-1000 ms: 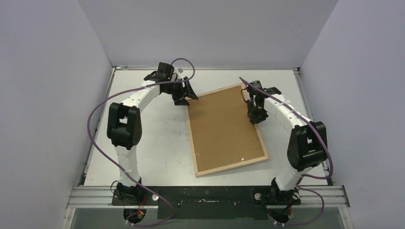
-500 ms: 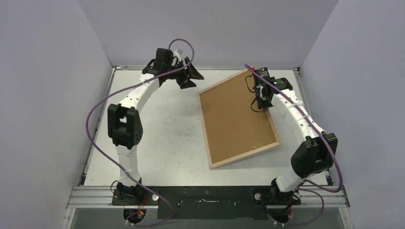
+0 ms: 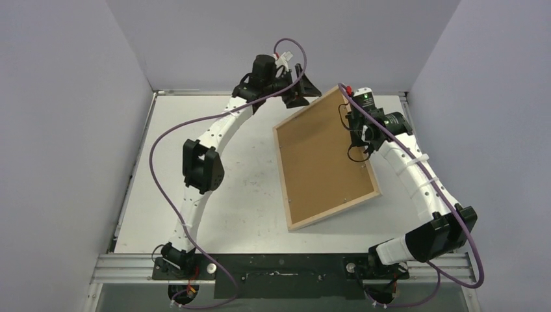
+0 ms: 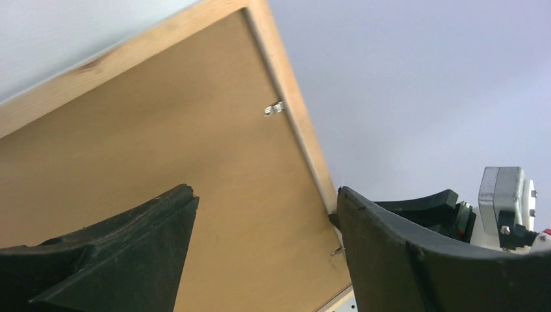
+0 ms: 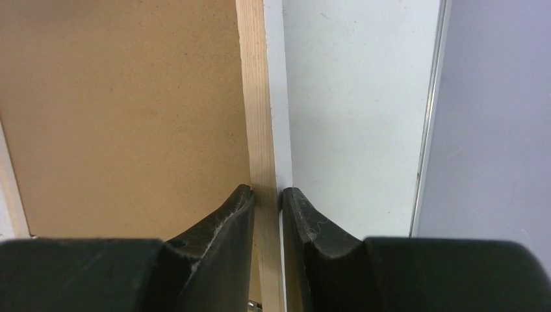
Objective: Put the photo into the frame
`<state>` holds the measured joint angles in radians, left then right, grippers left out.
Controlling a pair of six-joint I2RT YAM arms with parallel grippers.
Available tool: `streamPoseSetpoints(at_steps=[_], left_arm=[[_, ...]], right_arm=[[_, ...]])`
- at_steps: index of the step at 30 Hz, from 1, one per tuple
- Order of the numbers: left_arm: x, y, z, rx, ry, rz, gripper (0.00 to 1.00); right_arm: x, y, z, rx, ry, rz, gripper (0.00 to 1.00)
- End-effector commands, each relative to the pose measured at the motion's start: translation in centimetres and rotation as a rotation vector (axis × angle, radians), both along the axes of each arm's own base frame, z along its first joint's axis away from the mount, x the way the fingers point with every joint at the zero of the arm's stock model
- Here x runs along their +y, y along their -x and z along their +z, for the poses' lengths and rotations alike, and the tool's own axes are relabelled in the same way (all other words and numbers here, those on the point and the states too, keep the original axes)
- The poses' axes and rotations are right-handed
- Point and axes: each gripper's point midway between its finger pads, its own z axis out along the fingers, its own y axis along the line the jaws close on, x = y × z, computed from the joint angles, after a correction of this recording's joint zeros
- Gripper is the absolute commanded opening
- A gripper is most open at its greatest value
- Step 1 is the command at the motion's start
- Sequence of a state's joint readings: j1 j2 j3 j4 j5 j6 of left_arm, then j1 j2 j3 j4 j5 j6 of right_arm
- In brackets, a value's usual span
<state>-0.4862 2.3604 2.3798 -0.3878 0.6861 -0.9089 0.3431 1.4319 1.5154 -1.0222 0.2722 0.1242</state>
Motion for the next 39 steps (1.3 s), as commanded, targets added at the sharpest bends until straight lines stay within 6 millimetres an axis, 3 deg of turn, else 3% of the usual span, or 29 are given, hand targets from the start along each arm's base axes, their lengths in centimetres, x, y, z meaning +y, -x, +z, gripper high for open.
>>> streamPoseSetpoints(at_steps=[1, 9, 13, 15, 17, 21, 23, 24, 25, 28, 33, 36, 39], left_arm=[[-3.0, 0.3, 3.8, -0.092, 0.144, -0.064, 0.81], [-4.6, 1.3, 2.3, -0.138, 0.072, -0.074, 0.82], [-4.7, 1.5, 1.2, -0.181, -0.004, -0.069, 0.82], [-4.0, 1.1, -0.4, -0.197, -0.084, -0.054, 0.82], [-1.7, 0.5, -2.4, -0.193, -0.217, -0.01, 0.82], [5.4, 0.6, -7.0, -0.097, -0.483, 0.065, 0.82], [8.7, 1.4, -9.2, -0.037, -0.56, 0.087, 0.83], [10.3, 2.3, -11.3, 0.014, -0.595, 0.082, 0.85], [11.5, 2.8, -11.8, 0.025, -0.607, 0.095, 0.87], [15.4, 3.5, -12.7, 0.043, -0.598, 0.154, 0.97], [23.1, 4.2, -13.7, 0.109, -0.64, 0.321, 0.97], [27.8, 4.6, -14.1, 0.163, -0.635, 0.443, 0.97], [31.2, 5.5, -14.5, 0.211, -0.609, 0.529, 0.95]], right_arm=[[0.2, -0.8, 3.8, -0.157, -0.065, -0.035, 0.04], [2.4, -0.6, 2.5, -0.135, -0.179, 0.0, 0.04], [2.8, -0.4, 1.9, -0.128, -0.2, 0.004, 0.04], [2.7, -0.6, 1.3, -0.121, -0.199, -0.007, 0.04], [2.3, -0.8, 0.7, -0.108, -0.201, -0.038, 0.04], [2.4, -1.5, -1.2, -0.085, -0.261, -0.116, 0.1], [2.7, -1.4, -3.0, -0.028, -0.263, -0.128, 0.19], [3.1, -1.4, -3.9, 0.004, -0.258, -0.117, 0.24], [3.9, -1.3, -4.8, 0.033, -0.25, -0.095, 0.28], [7.0, -0.6, -7.3, 0.116, -0.198, -0.03, 0.42], [14.2, 0.2, -9.3, 0.151, -0.237, 0.025, 0.56], [18.8, 0.4, -10.7, 0.186, -0.261, 0.06, 0.6], [22.6, 0.6, -12.3, 0.214, -0.259, 0.099, 0.61]])
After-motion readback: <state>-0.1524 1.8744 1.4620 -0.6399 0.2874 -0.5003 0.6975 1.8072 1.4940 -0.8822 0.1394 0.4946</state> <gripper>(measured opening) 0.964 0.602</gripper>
